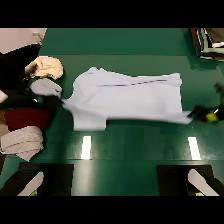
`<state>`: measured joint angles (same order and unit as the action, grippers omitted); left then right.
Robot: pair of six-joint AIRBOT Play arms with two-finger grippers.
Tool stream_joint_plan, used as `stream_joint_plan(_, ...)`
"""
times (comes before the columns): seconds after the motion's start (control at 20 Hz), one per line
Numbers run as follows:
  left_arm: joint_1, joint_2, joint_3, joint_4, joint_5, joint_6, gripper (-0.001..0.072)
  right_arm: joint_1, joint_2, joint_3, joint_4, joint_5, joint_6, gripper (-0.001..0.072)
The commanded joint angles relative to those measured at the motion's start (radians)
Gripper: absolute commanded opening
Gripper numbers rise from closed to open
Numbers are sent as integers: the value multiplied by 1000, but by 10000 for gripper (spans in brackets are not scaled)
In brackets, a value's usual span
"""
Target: Fold the shirts.
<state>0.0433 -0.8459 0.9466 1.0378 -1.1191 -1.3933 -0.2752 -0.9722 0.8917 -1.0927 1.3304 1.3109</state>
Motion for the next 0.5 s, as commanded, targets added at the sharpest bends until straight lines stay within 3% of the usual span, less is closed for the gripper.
stream_joint_plan(0.0, 1, 114, 325, 112, -33, -51, 19, 44, 122, 307, 1, 4, 18, 12)
stream_joint_plan(0.25, 1, 151, 861, 122, -91, -119, 20, -4, 213, 747, -2, 8, 53, 11)
stream_joint_plan(0.45, 1, 137, 1096, 125, -68, -127, 18, -71, 226, 969, -8, 21, 64, 11)
